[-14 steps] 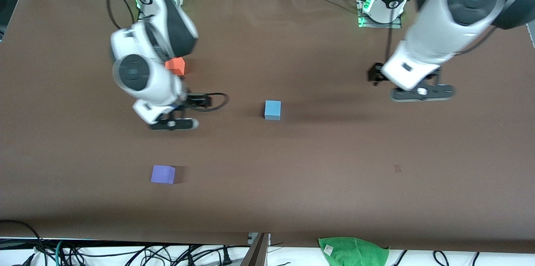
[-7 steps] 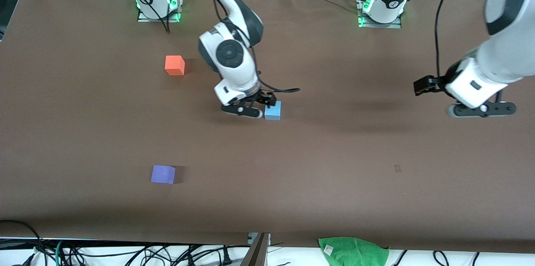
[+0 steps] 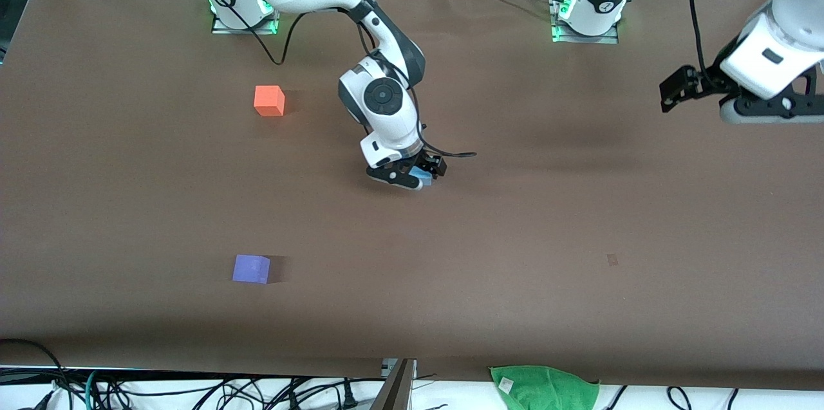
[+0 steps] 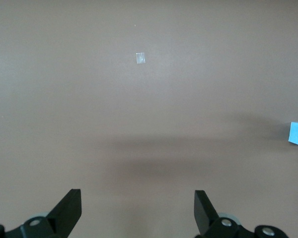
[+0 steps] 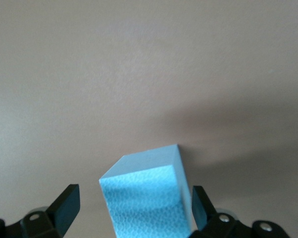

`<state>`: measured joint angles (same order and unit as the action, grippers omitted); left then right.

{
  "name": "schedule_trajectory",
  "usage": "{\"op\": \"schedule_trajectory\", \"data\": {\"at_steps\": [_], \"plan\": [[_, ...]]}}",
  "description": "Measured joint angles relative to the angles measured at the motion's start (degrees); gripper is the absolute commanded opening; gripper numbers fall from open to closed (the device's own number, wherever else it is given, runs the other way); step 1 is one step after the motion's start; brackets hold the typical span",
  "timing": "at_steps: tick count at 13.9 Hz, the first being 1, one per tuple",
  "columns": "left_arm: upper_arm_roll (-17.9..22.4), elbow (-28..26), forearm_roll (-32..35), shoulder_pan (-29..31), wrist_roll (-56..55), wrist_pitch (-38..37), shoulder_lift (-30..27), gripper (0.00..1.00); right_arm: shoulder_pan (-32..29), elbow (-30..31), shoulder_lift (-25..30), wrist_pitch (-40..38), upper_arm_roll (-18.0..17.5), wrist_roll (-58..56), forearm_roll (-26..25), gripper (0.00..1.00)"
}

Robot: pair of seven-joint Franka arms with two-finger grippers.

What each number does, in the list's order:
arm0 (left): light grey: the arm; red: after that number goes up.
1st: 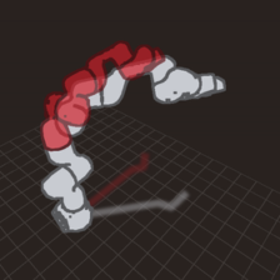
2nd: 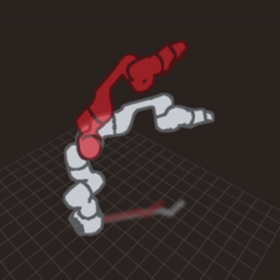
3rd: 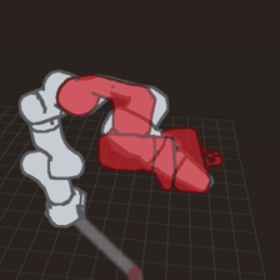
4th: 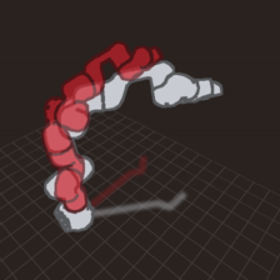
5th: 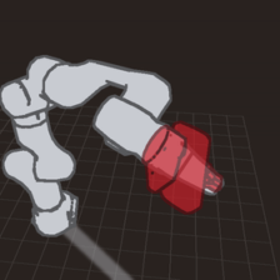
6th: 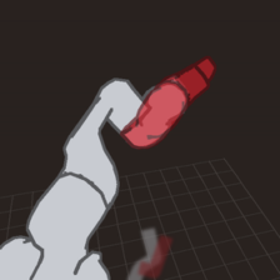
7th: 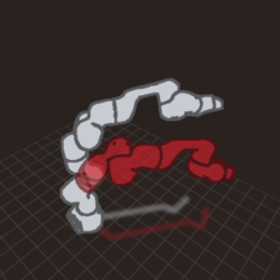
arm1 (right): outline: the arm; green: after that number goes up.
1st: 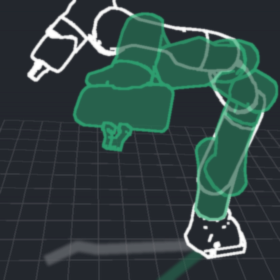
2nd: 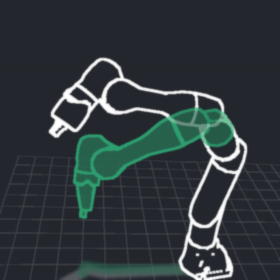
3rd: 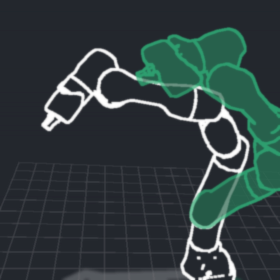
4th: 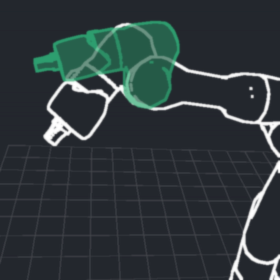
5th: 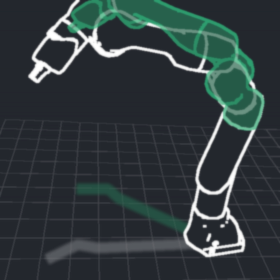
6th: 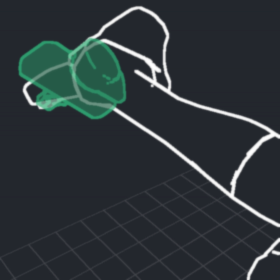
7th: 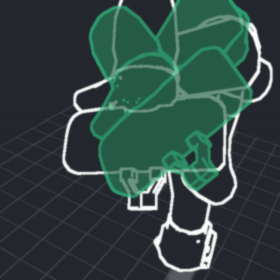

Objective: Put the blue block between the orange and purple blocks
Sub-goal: 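Grasp the blue cube with the right gripper while the left gripper withdraws, then carry the blue cube with the right gripper toward the orange cube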

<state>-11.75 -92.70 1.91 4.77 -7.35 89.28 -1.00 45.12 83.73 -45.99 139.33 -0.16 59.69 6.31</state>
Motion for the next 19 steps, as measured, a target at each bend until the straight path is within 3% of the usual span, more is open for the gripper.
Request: {"op": "schedule_trajectory", "data": {"at_steps": [7,9,13,16,19], "plan": [[7.1,-0.2,-0.7,-2.8,5.7,0.4,-0.3,1.0,1.9,-0.5,-1.0,-0.2,0.3,0.1,-6.4,0.98],[7.4,0.3,-0.7,-3.5,5.7,0.4,-0.3,1.0,2.1,-0.1,-1.1,-0.3,0.3,-0.4,-6.6,0.67],[10.3,0.3,-1.1,-3.9,6.3,0.4,-0.1,1.0,2.3,0.3,-1.3,-0.4,0.3,-0.7,-6.6,0.2],[10.3,0.3,-1.2,-5.0,6.3,0.3,-0.1,1.0,2.1,0.1,-1.0,-2.1,1.1,-3.7,-6.6,0.19],[10.6,0.3,-1.2,-5.0,6.3,0.2,0.2,1.0,-1.2,-0.8,2.4,-12.1,2.9,-13.2,-6.6,0.19]]}}
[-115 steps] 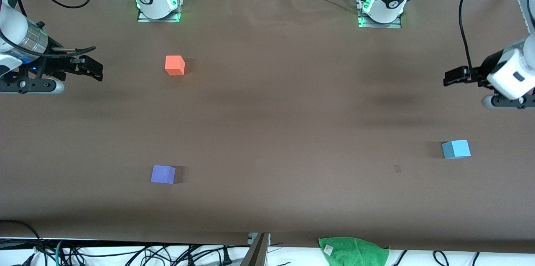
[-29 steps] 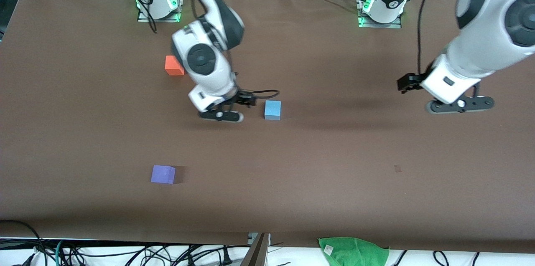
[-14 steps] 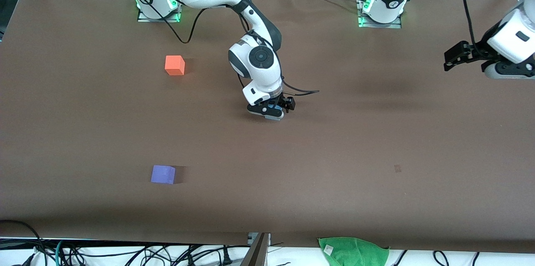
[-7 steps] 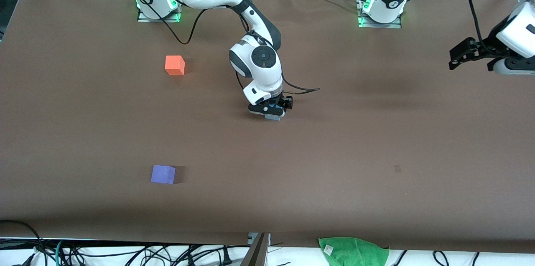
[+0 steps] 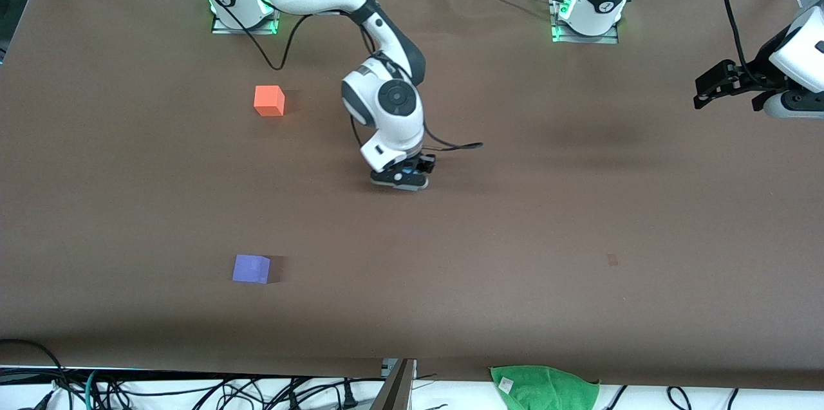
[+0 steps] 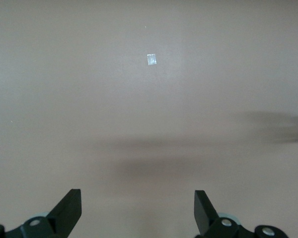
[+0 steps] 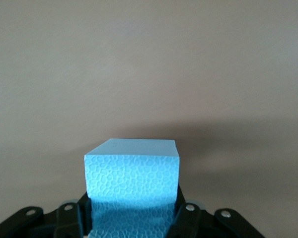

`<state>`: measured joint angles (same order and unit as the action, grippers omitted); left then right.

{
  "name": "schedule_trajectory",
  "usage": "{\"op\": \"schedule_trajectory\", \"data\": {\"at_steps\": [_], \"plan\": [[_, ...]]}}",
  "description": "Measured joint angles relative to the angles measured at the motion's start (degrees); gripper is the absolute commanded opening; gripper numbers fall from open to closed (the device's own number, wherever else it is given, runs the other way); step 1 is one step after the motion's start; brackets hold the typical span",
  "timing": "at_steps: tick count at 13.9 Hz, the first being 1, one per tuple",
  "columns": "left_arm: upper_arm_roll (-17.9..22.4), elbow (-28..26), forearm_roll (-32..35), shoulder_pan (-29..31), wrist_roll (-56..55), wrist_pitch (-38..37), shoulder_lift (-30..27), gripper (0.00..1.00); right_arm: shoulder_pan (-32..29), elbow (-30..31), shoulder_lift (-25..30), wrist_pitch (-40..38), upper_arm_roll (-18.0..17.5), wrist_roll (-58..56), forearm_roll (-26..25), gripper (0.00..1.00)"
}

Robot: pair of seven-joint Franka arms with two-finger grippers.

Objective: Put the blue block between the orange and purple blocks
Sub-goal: 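Carry the blue cube with the right gripper toward the orange cube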

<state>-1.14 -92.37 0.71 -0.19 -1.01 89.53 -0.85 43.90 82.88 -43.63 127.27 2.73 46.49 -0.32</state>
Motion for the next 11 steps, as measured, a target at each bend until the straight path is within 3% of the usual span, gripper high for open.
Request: {"op": "schedule_trajectory", "data": {"at_steps": [2,4,9,11], "plan": [[0.3,0.0,0.0,0.0,0.0,0.0,0.3,1.0,-4.5,1.0,4.3,-5.2,0.7,-8.9,0.0,0.2],[0.4,0.0,0.0,0.1,0.0,-0.1,0.8,1.0,-9.4,5.9,8.5,-5.6,1.1,-18.1,0.1,0.2],[0.4,0.0,0.0,0.1,0.0,-1.3,0.9,1.0,-19.9,26.8,16.8,8.3,1.4,-35.1,0.1,0.21],[0.4,0.0,0.0,0.1,0.0,-1.7,0.9,1.0,-22.6,31.0,18.2,10.4,1.3,-37.4,0.6,0.21]]}}
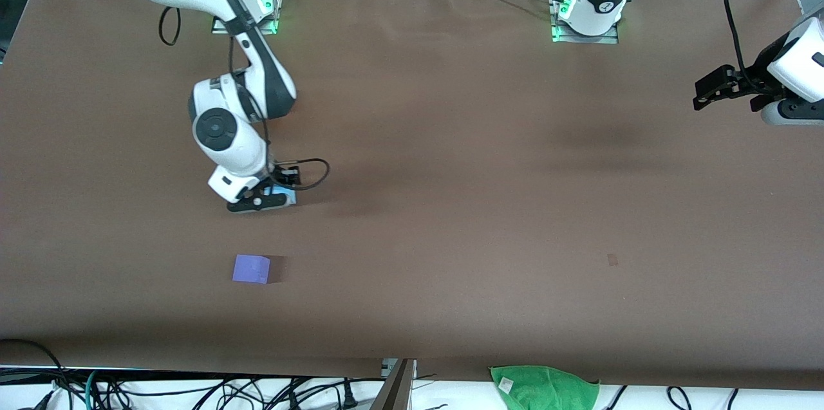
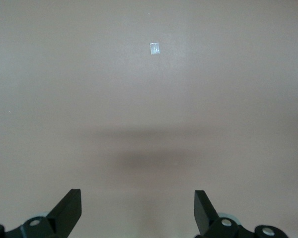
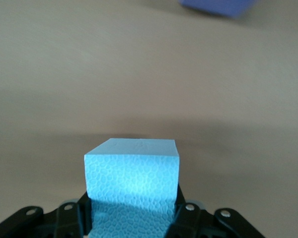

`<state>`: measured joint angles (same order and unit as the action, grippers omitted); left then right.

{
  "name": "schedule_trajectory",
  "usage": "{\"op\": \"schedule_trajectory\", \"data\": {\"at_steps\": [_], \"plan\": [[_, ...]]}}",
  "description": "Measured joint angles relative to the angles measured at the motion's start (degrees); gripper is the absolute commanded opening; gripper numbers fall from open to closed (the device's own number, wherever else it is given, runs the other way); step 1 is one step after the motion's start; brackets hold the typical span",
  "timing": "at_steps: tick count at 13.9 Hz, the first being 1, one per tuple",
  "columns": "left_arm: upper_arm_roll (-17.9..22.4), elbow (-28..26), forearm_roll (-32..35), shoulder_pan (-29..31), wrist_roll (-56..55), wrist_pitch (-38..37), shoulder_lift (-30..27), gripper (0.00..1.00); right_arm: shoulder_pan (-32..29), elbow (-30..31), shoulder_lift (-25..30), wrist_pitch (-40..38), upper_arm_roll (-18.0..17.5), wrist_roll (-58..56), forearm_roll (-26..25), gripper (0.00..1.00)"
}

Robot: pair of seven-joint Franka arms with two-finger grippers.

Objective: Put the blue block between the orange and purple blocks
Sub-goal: 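Carry the blue cube with the right gripper toward the orange cube, then lower the blue cube between the orange and purple cubes, open the right gripper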

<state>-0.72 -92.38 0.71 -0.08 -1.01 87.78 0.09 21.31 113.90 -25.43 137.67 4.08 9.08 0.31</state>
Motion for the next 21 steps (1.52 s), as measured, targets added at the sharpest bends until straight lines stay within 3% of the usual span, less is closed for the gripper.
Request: {"op": "schedule_trajectory", "data": {"at_steps": [6,10,12,14,15,16,21], "plan": [[0.4,0.4,0.0,2.0,0.1,-0.1,0.0,1.0,-2.0,7.7,1.0,8.3,-0.1,-1.1,4.1,0.22],[-0.4,0.7,0.0,2.4,0.2,-0.3,0.0,1.0,-2.0,9.7,1.7,9.8,-0.1,-1.1,4.5,0.35],[-0.9,0.7,0.0,2.3,0.2,-0.3,0.0,1.0,-2.3,10.3,2.1,9.8,0.2,-1.1,4.6,0.46],[-0.9,0.7,0.0,2.4,0.2,-0.3,0.0,1.0,-2.5,10.5,2.2,9.8,0.5,-1.1,4.6,0.72],[-0.9,0.7,0.0,2.4,0.2,-0.4,0.0,1.0,-2.6,10.5,2.2,9.8,0.6,-1.1,4.7,0.93],[-0.9,0.7,0.0,2.4,0.2,-0.4,0.0,1.0,-2.8,10.5,2.2,9.8,0.6,-1.1,5.0,1.0],[-0.9,0.7,0.0,2.4,0.2,-0.4,0.0,1.0,-3.2,10.4,3.1,9.9,0.6,-1.1,6.4,1.0]]}}
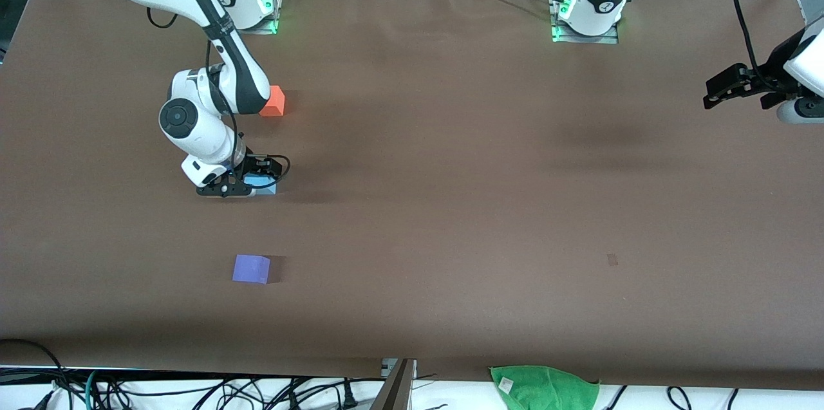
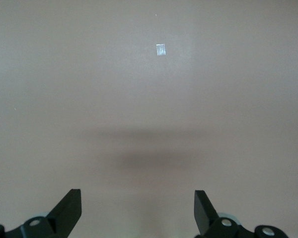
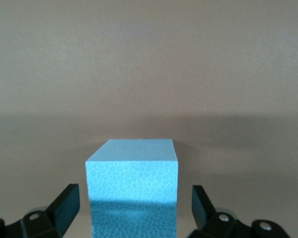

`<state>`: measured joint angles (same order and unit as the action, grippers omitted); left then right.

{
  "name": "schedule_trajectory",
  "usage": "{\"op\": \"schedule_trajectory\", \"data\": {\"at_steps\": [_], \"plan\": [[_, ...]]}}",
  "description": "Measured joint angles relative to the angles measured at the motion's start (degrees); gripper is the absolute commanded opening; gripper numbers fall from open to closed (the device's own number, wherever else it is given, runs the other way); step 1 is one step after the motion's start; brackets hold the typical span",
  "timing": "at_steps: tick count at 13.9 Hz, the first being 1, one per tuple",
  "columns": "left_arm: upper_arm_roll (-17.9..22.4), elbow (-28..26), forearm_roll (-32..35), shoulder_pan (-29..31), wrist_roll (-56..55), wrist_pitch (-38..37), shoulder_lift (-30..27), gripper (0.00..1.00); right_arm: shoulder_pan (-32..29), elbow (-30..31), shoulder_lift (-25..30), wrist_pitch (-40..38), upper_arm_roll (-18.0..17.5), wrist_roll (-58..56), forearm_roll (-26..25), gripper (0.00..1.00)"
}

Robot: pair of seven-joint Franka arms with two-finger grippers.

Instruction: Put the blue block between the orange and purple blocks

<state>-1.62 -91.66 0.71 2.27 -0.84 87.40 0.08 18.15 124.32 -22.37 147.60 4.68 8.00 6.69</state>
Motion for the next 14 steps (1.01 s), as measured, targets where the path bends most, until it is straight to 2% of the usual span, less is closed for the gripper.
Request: {"op": "schedule_trajectory", "data": {"at_steps": [3,5,11,14], "plan": [[0.0,0.0,0.0,0.0,0.0,0.0,0.0,1.0,0.0,-1.3,3.5,-1.0,0.0,0.0,0.0,1.0],[0.0,0.0,0.0,0.0,0.0,0.0,0.0,1.0,0.0,-3.8,6.5,-5.7,0.2,0.0,0.0,1.0],[-0.3,0.2,0.0,0.0,0.0,0.0,0.0,1.0,0.0,-17.2,14.4,-32.6,2.1,0.0,0.0,1.0],[-0.3,0.5,0.0,0.0,0.0,0.0,0.0,1.0,0.0,-22.0,18.1,-41.5,2.6,-0.3,-2.3,1.0]]}}
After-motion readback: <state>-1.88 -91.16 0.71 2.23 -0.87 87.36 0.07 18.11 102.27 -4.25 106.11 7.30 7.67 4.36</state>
